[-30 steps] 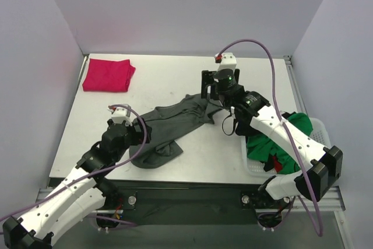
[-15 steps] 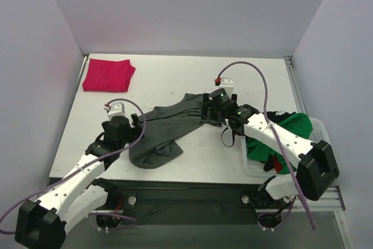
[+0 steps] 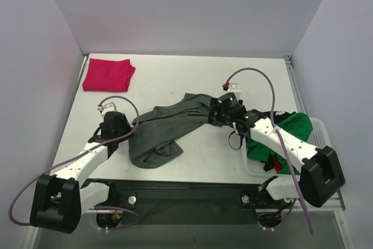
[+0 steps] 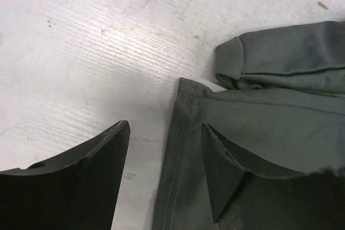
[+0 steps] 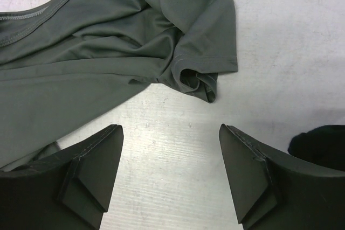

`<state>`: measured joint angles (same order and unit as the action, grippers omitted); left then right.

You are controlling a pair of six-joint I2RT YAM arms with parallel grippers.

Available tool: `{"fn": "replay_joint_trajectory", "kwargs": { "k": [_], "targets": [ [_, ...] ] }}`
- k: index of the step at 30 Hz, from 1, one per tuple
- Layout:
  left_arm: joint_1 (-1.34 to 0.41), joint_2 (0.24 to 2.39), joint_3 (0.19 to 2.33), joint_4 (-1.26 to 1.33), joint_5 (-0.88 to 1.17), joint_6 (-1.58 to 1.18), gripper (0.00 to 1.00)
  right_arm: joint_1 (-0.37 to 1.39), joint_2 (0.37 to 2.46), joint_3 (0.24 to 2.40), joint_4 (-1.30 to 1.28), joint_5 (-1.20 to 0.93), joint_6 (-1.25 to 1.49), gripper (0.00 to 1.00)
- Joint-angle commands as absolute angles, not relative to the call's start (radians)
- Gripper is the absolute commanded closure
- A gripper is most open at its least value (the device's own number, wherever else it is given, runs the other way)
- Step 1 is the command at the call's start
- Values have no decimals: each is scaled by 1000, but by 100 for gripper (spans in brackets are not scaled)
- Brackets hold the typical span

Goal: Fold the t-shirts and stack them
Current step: Flatten out the tshirt

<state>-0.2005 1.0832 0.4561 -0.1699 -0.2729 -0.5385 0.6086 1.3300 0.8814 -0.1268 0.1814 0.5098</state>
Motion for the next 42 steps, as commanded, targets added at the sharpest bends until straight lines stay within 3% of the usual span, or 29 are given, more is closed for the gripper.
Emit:
{"fn": "replay_joint_trajectory", "kwargs": {
  "k": [1, 5, 19, 29, 42],
  "targets": [
    [-183, 1133, 500, -91, -250, -526, 35, 580, 1253, 850, -115, 167, 499, 27],
    [-172, 1186, 515, -42, -226, -520, 40, 563, 1215, 828, -110, 152, 500, 27],
    [-149, 1305, 558, 38, -173, -514, 43, 548, 1186, 815, -115, 137, 497, 27],
    [-112, 1382, 598, 3, -112, -514, 60, 548, 1170, 808, -130, 135, 499, 27],
    [-110, 1405, 566, 37, -23, -509, 67, 541, 1258, 830, -158, 133, 500, 27]
  ]
}}
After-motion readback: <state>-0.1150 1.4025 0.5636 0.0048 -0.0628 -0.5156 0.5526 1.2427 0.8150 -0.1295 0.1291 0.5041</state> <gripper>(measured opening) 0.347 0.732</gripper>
